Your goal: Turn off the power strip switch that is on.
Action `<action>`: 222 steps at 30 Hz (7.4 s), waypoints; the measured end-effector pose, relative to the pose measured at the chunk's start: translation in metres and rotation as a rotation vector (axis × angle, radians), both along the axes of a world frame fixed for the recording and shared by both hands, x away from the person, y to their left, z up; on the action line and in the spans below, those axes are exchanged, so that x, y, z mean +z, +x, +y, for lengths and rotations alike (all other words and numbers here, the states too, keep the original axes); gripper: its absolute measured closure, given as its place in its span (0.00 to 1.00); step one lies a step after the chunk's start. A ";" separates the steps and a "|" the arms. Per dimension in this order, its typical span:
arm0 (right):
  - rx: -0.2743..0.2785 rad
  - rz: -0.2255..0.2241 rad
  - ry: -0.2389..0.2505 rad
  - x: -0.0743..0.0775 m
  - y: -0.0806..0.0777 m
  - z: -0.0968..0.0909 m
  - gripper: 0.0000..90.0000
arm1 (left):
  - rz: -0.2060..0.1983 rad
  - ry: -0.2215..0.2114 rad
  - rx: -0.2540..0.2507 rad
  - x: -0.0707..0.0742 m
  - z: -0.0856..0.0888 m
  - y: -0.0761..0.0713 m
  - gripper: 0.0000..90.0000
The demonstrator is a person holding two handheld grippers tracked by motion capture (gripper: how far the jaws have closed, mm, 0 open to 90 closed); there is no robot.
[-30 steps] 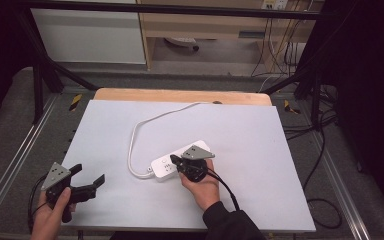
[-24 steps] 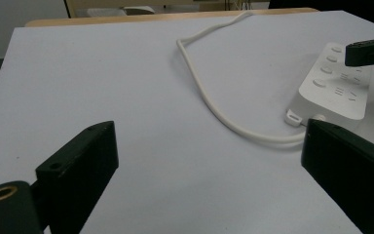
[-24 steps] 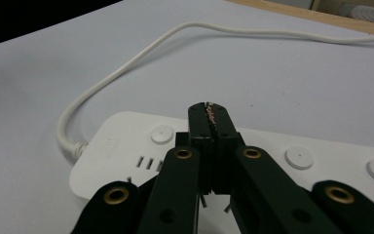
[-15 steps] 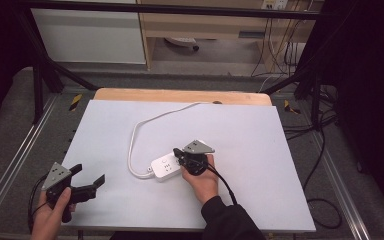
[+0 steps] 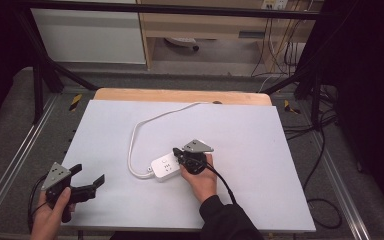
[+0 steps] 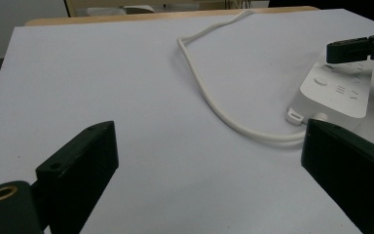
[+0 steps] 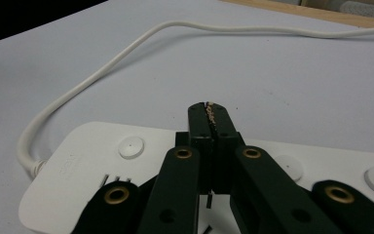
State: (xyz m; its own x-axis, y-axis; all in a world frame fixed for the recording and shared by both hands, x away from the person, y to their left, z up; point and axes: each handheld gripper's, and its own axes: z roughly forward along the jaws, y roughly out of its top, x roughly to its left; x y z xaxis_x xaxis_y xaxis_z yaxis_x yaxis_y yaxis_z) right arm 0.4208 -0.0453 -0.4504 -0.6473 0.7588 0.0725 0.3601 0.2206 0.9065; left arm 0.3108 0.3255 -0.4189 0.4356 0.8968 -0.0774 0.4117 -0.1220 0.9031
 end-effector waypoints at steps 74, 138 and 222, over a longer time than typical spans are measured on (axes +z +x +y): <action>-0.007 -0.020 -0.032 -0.008 -0.003 0.004 1.00 | -0.002 0.003 -0.007 0.000 -0.001 -0.001 0.07; -0.026 0.020 -0.051 -0.004 0.000 0.006 1.00 | -0.004 0.006 -0.003 0.000 0.000 0.000 0.07; -0.159 -0.046 0.004 0.074 -0.019 -0.138 0.05 | 0.003 0.005 0.001 -0.001 0.002 0.000 0.06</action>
State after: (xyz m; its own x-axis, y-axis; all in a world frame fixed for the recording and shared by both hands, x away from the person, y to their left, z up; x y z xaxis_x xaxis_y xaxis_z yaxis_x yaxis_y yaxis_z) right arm 0.4017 -0.1835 -0.3763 -0.5214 0.8519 0.0493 0.3486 0.1599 0.9235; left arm 0.3109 0.3278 -0.4195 0.4347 0.8975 -0.0747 0.4147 -0.1259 0.9012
